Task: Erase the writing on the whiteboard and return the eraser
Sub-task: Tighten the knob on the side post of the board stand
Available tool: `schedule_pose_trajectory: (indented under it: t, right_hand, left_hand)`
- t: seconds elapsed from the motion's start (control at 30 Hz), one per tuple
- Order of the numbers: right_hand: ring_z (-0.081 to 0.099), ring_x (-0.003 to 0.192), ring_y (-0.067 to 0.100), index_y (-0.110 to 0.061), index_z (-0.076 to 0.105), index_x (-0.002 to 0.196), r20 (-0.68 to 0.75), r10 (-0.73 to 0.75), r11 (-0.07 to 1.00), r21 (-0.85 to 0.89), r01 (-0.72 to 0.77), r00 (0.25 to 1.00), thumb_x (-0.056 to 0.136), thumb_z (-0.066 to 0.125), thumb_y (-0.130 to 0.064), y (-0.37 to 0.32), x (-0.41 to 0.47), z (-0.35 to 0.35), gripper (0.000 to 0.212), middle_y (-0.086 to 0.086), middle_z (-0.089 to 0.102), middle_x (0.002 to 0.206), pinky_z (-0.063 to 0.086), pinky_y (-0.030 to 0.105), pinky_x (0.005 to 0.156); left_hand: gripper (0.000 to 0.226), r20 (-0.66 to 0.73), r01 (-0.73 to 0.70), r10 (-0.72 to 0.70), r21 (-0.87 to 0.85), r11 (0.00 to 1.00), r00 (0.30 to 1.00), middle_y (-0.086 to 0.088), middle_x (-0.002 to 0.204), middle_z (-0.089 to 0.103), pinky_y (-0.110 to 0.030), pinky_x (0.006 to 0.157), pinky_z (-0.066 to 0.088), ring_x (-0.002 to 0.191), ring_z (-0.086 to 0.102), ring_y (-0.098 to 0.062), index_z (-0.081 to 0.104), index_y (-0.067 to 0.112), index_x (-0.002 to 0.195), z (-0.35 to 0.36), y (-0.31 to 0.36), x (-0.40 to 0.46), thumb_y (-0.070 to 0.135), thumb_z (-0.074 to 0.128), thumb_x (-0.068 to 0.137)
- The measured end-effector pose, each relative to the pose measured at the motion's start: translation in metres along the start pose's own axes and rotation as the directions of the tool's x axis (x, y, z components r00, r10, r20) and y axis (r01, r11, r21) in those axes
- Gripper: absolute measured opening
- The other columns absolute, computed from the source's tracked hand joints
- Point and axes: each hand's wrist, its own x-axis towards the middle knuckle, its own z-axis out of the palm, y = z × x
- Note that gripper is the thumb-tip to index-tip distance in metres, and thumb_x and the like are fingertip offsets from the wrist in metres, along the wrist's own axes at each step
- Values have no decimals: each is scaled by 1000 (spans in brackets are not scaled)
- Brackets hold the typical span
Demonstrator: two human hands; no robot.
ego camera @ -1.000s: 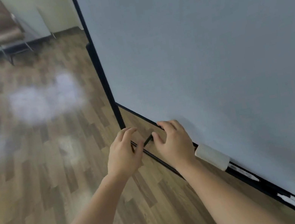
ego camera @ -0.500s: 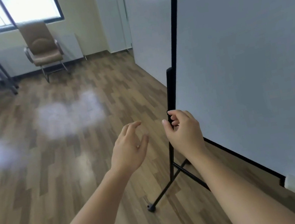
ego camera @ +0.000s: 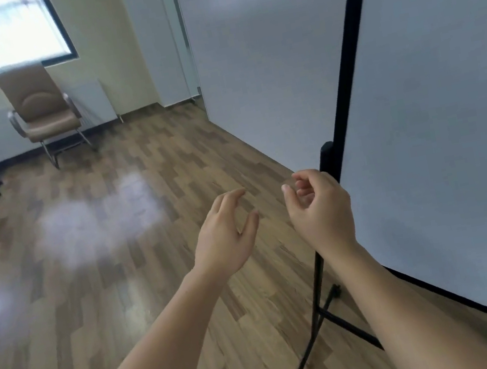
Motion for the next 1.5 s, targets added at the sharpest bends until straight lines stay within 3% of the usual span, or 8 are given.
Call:
schedule_pose_trajectory:
  t: [0.17,0.33,0.6,0.9,1.03,1.17,1.37,1.5]
  right_hand:
    - [61,80,9,-14,65,108,-78,-12,999,-50,9,997,93,64,-32,11,37,26,24,-3,65,95,57,29,70]
    - [62,75,10,-13,67,105,-222,-2,991,-131,-28,975,91,66,-28,16,65,31,20,-3,65,89,54,26,66]
    - [63,76,11,-14,66,105,-457,77,931,-284,-227,886,91,67,-25,23,84,42,18,-2,67,88,56,28,69]
    - [66,81,13,-13,64,109,-767,119,802,-300,-516,630,89,71,-28,6,97,68,26,-1,68,94,58,31,74]
    - [66,84,11,-15,64,109,-810,144,736,-296,-609,568,88,71,-31,3,104,72,27,-3,68,98,57,26,78]
    - [66,83,1,-22,63,99,-850,240,721,-167,-673,469,87,73,-28,0,108,71,17,-14,67,90,52,11,76]
    - [63,80,-9,-21,66,95,-886,312,713,-20,-701,343,83,77,-30,6,113,70,19,-17,68,86,50,7,70]
    - [66,79,-8,-22,67,92,-904,327,714,45,-699,276,82,78,-29,10,116,74,17,-18,69,83,51,8,71]
  left_hand:
    - [49,76,-101,104,-47,994,992,7,136,55,-24,95,43,125,52,-7,46,25,141,12,-12,82,43,55,96]
    - [51,127,-179,200,-154,972,972,8,133,57,-33,101,47,123,53,-5,48,23,140,36,-10,135,42,58,93]
    - [57,328,-252,377,-366,896,866,13,137,53,-28,103,43,124,49,-3,43,28,144,72,-10,201,43,61,92]
    - [69,527,-334,623,-544,770,578,14,146,48,-25,106,39,132,44,-5,39,31,148,81,-35,258,47,68,88]
    - [70,578,-261,649,-613,746,496,13,143,53,-26,108,41,131,47,-5,43,30,147,94,-26,263,44,72,85]
    - [75,613,-245,697,-659,711,372,10,143,55,-27,108,43,131,50,-7,45,26,147,114,-13,259,45,76,81]
    - [67,650,-255,731,-686,682,206,8,129,67,-36,106,50,119,61,-8,59,25,134,147,-1,262,47,80,75]
    - [57,668,-185,724,-700,689,171,13,116,72,-30,101,53,108,66,-2,65,25,124,161,3,264,41,84,73]
